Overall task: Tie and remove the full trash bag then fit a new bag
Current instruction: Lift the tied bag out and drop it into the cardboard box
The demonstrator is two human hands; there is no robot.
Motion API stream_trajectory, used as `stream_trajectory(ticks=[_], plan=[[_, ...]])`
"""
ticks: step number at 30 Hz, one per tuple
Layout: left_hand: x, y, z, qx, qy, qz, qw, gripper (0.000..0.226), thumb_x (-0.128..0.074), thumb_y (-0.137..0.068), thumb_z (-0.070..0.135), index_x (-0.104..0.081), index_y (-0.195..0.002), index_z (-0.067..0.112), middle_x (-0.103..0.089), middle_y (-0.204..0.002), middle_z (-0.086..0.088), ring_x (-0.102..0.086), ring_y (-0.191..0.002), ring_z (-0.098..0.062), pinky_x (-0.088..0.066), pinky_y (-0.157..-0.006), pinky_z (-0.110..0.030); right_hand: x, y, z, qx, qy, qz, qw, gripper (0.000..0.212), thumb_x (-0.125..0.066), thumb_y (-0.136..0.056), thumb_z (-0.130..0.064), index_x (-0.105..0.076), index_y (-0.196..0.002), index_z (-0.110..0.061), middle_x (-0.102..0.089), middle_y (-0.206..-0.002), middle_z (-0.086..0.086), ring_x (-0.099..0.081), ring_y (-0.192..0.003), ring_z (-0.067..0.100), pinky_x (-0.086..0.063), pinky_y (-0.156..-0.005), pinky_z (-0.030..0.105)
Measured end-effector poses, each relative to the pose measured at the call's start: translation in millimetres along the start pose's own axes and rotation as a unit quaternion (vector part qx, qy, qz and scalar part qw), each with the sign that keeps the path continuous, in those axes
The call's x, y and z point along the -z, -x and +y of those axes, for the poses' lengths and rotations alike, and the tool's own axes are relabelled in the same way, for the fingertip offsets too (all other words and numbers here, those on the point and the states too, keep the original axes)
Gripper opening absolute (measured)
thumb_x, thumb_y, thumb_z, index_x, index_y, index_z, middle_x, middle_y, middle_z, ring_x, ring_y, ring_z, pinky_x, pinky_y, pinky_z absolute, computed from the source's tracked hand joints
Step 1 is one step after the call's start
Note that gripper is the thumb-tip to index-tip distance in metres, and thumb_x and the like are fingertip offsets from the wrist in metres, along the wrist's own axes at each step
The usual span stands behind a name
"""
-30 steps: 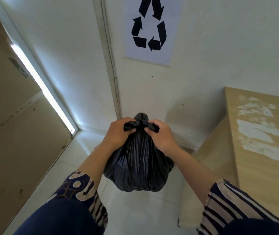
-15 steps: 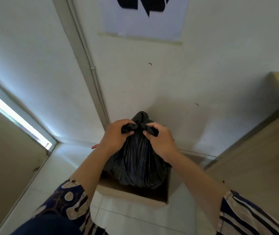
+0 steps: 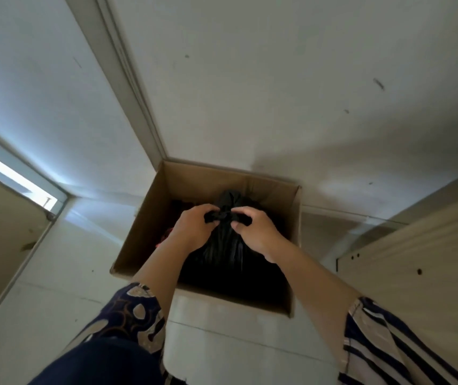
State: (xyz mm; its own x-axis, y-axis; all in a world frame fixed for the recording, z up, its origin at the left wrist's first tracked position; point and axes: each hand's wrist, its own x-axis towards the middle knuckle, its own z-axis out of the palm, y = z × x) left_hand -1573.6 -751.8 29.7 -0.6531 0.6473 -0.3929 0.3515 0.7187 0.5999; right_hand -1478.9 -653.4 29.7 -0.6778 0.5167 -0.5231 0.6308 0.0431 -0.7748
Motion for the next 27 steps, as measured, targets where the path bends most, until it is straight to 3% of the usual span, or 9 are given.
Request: stream_trajectory(ticks=[6, 9, 13, 19, 25, 27], plan=[[-5, 24, 11, 0.019, 0.003, 0.003, 1.0, 0.049, -0.053, -0.091, 0.021, -0.039, -0.137, 0.023, -0.051, -0.136, -0.006, -0.047, -0.124, -0.025, -0.039, -0.103, -0.036, 13, 17, 3, -0.016, 0.028, 0.004, 0.999, 0.04, -0.04, -0.097, -0.015, -0.039, -0.136, -0.023, -0.021, -0.154, -0.002, -0.029, -0.136, 0.02, -0.03, -0.088, 0.018], [5, 47, 27, 0.02, 0.001, 0.011, 1.0, 0.049, -0.052, -0.091, 0.023, -0.037, -0.138, 0.024, -0.05, -0.136, -0.005, -0.049, -0.122, -0.024, -0.04, -0.103, -0.04, 23, 38, -6, -0.011, 0.049, 0.018, 0.999, 0.042, -0.042, -0.096, -0.021, -0.036, -0.137, -0.022, -0.029, -0.15, 0.001, -0.033, -0.134, 0.023, -0.033, -0.106, 0.03], [28, 87, 58, 0.004, -0.005, 0.027, 1.0, 0.04, -0.05, -0.092, 0.024, -0.047, -0.131, 0.026, -0.058, -0.128, -0.003, -0.056, -0.112, -0.022, -0.046, -0.097, -0.037, 39, 77, -28, 0.003, 0.059, 0.021, 0.998, 0.045, -0.045, -0.094, -0.024, -0.035, -0.138, -0.019, -0.039, -0.144, 0.005, -0.045, -0.124, 0.023, -0.037, -0.094, 0.026], [87, 196, 133, -0.038, -0.024, 0.057, 0.997, 0.039, -0.049, -0.092, 0.025, -0.047, -0.131, 0.025, -0.057, -0.13, 0.001, -0.054, -0.115, -0.017, -0.044, -0.098, -0.034, 79, 201, -85, 0.064, 0.092, 0.022, 0.993, 0.048, -0.044, -0.094, -0.028, -0.032, -0.14, -0.018, -0.03, -0.15, 0.004, -0.028, -0.137, 0.022, -0.027, -0.112, 0.035], [131, 320, 199, -0.097, -0.052, 0.128, 0.986, 0.044, -0.046, -0.094, 0.027, -0.039, -0.137, 0.024, -0.04, -0.145, 0.004, -0.034, -0.135, -0.013, -0.03, -0.11, -0.029, 116, 336, -124, 0.151, 0.171, 0.037, 0.973, 0.05, -0.039, -0.095, -0.032, -0.024, -0.143, -0.022, -0.015, -0.155, 0.002, -0.007, -0.143, 0.018, -0.01, -0.115, 0.035], [141, 358, 219, -0.126, -0.057, 0.154, 0.978, 0.046, -0.046, -0.094, 0.027, -0.036, -0.138, 0.023, -0.035, -0.148, 0.002, -0.028, -0.138, -0.014, -0.027, -0.113, -0.034, 130, 381, -134, 0.179, 0.191, 0.05, 0.964, 0.051, -0.039, -0.095, -0.034, -0.022, -0.143, -0.023, -0.011, -0.156, 0.002, -0.002, -0.144, 0.019, -0.006, -0.116, 0.036]])
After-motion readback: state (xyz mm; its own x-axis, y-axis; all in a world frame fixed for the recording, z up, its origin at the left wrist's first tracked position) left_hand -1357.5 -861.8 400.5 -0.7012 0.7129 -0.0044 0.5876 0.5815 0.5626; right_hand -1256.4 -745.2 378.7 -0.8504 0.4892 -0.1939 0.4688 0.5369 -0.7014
